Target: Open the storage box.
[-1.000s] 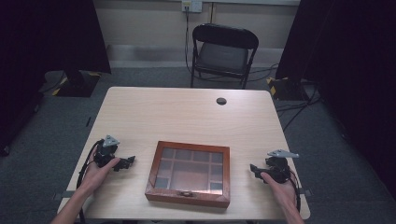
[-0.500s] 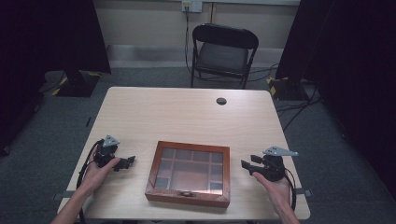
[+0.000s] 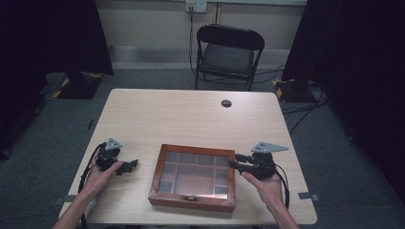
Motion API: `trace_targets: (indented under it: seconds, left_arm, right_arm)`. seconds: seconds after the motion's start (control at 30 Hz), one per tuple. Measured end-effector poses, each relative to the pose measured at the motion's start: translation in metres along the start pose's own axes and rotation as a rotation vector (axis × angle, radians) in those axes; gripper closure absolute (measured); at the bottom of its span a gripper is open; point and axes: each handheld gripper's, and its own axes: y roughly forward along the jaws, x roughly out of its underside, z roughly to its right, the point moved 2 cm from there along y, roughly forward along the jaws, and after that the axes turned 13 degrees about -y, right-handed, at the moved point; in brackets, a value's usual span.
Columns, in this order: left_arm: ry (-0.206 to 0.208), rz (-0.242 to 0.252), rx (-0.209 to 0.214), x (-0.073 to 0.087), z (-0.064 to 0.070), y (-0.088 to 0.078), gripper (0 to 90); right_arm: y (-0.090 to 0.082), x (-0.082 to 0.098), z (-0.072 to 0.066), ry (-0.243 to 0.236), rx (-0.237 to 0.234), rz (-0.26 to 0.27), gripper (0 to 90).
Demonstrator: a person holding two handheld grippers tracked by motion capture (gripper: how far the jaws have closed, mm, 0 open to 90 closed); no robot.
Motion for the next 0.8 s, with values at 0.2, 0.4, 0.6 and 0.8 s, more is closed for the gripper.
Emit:
trace_targets:
  seconds: [0.2,0.4,0.6,0.8]
  left_arm:
    - [0.0,0.0,0.0,0.0,0.0,0.0,1.1]
    - [0.0,0.0,0.0,0.0,0.0,0.0,1.1]
    - [-0.003,0.001,-0.001,0.0,0.0,0.0,1.1]
    - [-0.01,0.001,-0.001,0.0,0.001,0.0,1.0]
  right_arm:
    - [0.012,-0.014,-0.02,-0.04,-0.08,0.016,62.9]
    - [0.022,-0.012,-0.039,-0.078,-0.159,-0.019,67.7]
    - [0.028,-0.014,-0.054,-0.114,-0.236,-0.034,70.6]
    - [0.036,-0.015,-0.078,-0.163,-0.336,-0.051,74.3]
